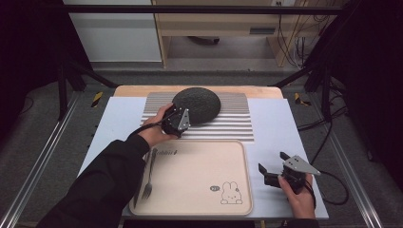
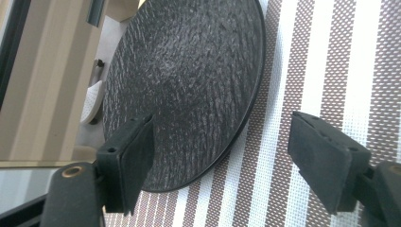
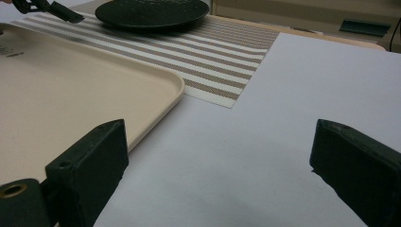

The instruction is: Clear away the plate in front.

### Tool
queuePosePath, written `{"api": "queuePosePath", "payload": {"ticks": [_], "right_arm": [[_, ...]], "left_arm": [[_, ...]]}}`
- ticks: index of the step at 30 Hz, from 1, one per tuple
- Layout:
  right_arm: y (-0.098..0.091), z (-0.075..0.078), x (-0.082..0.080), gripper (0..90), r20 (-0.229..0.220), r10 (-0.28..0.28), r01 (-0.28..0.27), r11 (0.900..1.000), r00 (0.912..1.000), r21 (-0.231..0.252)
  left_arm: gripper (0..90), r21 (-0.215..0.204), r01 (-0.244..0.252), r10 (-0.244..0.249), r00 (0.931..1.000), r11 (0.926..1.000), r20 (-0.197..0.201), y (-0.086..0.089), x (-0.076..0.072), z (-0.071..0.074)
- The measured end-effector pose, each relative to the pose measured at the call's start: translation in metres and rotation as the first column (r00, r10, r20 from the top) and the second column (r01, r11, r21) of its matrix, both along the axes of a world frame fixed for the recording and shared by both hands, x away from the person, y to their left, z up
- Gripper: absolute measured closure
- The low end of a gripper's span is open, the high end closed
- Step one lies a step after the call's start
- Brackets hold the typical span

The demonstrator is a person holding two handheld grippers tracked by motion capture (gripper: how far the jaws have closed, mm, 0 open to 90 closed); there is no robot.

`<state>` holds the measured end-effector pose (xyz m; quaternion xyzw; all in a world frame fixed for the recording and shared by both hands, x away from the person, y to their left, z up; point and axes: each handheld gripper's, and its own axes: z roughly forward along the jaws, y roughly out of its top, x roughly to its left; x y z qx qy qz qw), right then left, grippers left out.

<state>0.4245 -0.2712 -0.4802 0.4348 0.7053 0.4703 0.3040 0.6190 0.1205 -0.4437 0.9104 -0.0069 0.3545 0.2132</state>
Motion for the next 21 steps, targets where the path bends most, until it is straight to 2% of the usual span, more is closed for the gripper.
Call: {"api": "queuePosePath", "payload": {"ticks": [5, 8, 10, 16, 21], "right_arm": [[0.001, 0.000, 0.000, 5.4, 0.000, 0.004, -0.004, 1.0000, 1.0000, -0.003], [0.001, 0.000, 0.000, 5.4, 0.000, 0.004, -0.004, 1.0000, 1.0000, -0.002], [0.000, 0.000, 0.000, 5.4, -0.002, 0.005, -0.005, 1.0000, 1.0000, -0.004], [0.000, 0.000, 0.000, 5.4, -0.003, 0.004, -0.004, 1.0000, 1.0000, -0.001], [0.000, 0.000, 0.000, 5.4, -0.003, 0.007, -0.007, 1.0000, 1.0000, -0.002]], "left_arm": [[27.2, 0.017, -0.003, 0.002, 0.9999, 0.9998, 0.012, -0.005, 0.002, -0.008], [28.4, 0.040, -0.009, 0.007, 0.9990, 0.9992, 0.043, -0.008, 0.003, -0.013], [30.1, 0.041, -0.005, 0.002, 0.9979, 0.9992, 0.065, -0.010, 0.005, -0.016], [35.3, 0.053, -0.021, 0.017, 0.9972, 0.9984, 0.072, -0.013, 0.007, -0.023], [41.1, 0.051, -0.017, 0.012, 0.9944, 0.9985, 0.105, -0.016, 0.006, -0.024]]}}
